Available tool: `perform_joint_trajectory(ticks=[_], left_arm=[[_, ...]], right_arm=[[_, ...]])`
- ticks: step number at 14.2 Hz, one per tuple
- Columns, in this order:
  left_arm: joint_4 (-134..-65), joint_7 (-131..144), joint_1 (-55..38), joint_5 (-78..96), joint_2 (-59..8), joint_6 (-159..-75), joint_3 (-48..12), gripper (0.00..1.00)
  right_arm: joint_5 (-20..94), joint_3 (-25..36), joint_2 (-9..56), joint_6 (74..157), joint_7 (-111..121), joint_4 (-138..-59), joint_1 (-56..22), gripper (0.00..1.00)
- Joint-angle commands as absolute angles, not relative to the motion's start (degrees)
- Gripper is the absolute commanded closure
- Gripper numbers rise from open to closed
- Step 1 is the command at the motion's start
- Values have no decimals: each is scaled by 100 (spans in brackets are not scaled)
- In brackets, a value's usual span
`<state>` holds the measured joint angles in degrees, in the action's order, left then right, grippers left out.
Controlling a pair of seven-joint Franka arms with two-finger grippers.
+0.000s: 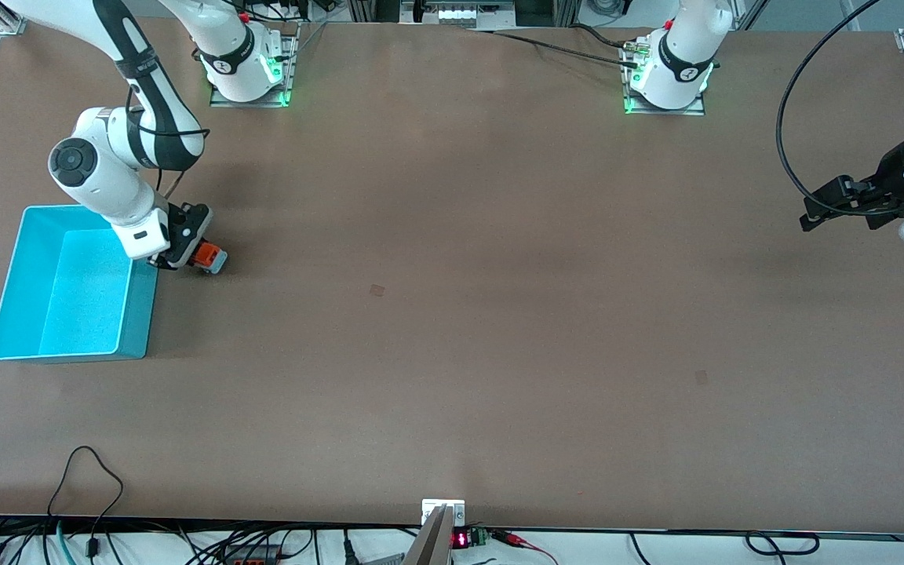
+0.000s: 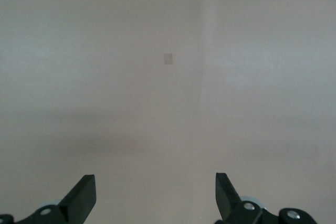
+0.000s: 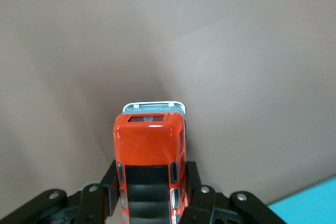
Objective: Wind up bus and store in blue box
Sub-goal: 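Carry the bus into the cyan box and open the right gripper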
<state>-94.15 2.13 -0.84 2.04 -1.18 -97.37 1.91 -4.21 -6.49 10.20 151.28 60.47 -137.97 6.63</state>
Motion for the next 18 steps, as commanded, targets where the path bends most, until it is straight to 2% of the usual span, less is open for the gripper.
perform_joint_trajectory(ticks=[1,5,9,12,16,18], left_arm=[[-9465,54,-141,106,26,-9712,176,0],[-9737,158,-123,123,245,-9747,158,0],[-9800,176,-123,114,281,-9756,141,0],[-9730,176,-140,114,264,-9756,141,0],[-9729,167,-149,97,264,-9765,123,0],[-9729,158,-149,62,264,-9765,132,0]], right_arm=[[-387,-861,836,15020,4838,-13457,721,100],[-369,-809,475,14907,3693,-13316,782,100],[-360,68,483,14565,3050,-12957,826,99],[-369,482,790,13889,3041,-12315,835,99],[-360,983,1229,13895,2787,-12287,844,99],[-334,1142,1414,13922,2777,-12296,887,96]])
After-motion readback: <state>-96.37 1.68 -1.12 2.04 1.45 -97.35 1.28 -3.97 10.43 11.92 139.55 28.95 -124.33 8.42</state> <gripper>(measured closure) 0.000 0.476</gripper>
